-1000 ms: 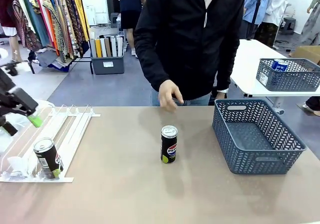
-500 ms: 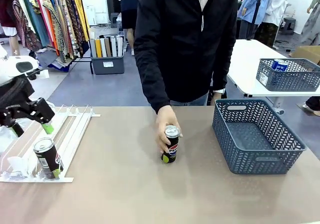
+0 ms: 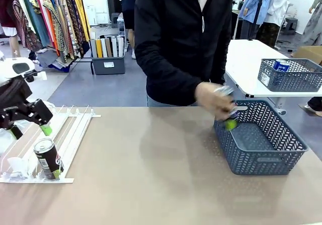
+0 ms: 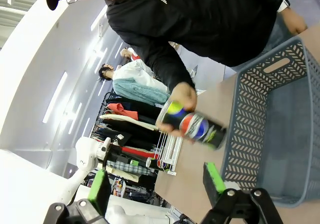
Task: Retrieve and store the cans from the dispenser.
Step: Pick up one can from the Automatic Can Dispenser and place it in the middle of the table.
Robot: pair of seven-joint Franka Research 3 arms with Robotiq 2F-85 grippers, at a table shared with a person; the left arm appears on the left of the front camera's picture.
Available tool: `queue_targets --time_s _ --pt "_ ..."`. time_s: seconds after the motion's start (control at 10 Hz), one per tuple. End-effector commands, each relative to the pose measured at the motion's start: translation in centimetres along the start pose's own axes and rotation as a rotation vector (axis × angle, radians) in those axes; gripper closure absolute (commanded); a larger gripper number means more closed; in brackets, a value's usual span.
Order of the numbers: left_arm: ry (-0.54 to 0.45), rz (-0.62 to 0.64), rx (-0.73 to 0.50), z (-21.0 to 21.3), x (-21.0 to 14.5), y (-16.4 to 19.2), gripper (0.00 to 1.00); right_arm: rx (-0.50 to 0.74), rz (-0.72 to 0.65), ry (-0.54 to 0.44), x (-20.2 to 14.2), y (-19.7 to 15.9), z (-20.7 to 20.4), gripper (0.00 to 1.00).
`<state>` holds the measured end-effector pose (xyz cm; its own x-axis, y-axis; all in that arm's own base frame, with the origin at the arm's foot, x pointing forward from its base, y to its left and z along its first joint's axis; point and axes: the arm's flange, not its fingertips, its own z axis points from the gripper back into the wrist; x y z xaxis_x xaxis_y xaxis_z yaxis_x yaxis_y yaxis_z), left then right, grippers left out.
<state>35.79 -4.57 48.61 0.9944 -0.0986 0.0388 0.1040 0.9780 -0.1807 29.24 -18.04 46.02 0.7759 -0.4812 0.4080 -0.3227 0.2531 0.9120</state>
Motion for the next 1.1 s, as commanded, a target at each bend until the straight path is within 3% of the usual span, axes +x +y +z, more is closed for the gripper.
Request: queue_targets --time_s 0.0,0.2,0.5,1.0 --pt "-0.003 0.056 0.076 -3.2 0.4 0.0 0.0 0.017 0.004 -0.015 0.3 0.4 -0.2 0.0" --pt "-0.011 0.121 0.128 -5.7 0.5 0.0 0.0 0.017 0.004 -0.015 0.3 0.4 -0.2 0.0" --pt "-0.008 0.119 0.128 -8.3 1.3 -0.7 0.0 0.017 0.004 -0.015 0.3 0.4 -0.2 0.0" --pt "-0.011 0.123 0.146 -8.7 1.6 -0.7 0.0 0.017 0.004 -0.015 0.3 0.4 -0.2 0.0"
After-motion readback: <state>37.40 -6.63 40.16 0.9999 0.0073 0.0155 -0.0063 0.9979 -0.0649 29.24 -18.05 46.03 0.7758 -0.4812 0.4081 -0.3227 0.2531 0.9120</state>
